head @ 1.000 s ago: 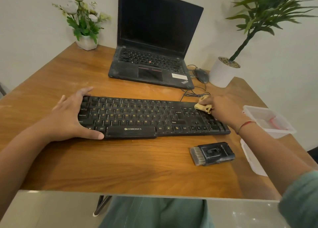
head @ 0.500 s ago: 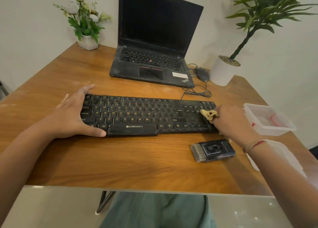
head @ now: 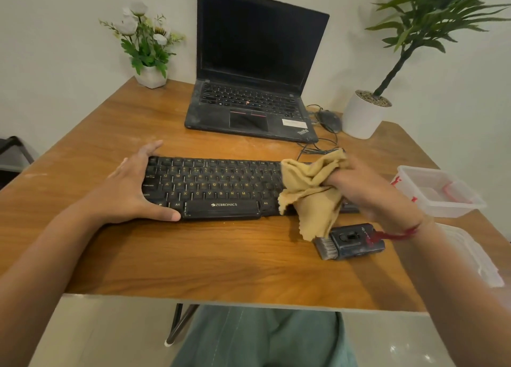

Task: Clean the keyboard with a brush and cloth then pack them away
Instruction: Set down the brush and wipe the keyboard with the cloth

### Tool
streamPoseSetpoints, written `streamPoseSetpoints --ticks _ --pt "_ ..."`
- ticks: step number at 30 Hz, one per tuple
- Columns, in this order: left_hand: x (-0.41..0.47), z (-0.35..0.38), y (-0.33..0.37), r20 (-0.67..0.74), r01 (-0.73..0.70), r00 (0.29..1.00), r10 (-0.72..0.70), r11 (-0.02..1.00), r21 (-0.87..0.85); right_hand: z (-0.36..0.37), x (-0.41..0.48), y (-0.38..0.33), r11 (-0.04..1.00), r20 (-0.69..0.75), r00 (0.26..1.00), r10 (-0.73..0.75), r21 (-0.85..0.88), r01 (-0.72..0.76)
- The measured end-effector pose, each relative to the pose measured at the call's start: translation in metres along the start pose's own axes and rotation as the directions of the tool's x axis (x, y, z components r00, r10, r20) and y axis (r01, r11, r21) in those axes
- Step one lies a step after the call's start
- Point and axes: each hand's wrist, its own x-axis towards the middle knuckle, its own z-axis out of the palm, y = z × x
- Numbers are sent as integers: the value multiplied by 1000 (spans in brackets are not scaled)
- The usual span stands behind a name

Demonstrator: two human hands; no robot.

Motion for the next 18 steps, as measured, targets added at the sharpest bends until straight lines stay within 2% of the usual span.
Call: streamPoseSetpoints --ticks 2,5,7,9,12,13,14,16,18 --pt "0 -1 -2 11 7 1000 -7 1000 -15 -20 -6 8 998 -64 998 -2 69 6" --pt "1 -1 -2 20 2 1000 -1 1000 -31 -48 -15 23 998 -240 969 -60 -7 61" --pt "1 -1 -2 24 -3 1000 4 999 -45 -63 -29 29 981 -343 930 -133 -182 73" --pt "0 -2 -2 25 -2 1000 4 998 -62 -70 -45 33 910 -373 892 -255 -404 91" --pt "1 -1 -2 22 -18 1000 20 998 -66 -57 -65 42 701 -362 828 -429 -711 52" --pt "0 -1 -2 23 -22 999 24 997 -68 -48 -69 46 632 -338 820 -462 -774 37" --pt "0 -1 -2 22 -26 999 27 997 -72 -38 -72 52 577 -284 845 -454 -816 36" --pt "0 -1 -1 18 -28 999 30 997 -77 -19 -75 61 508 -132 949 -286 -861 33" --pt "-1 -1 1 18 -24 1000 25 997 -72 -7 -79 73 537 -35 990 -138 -843 45"
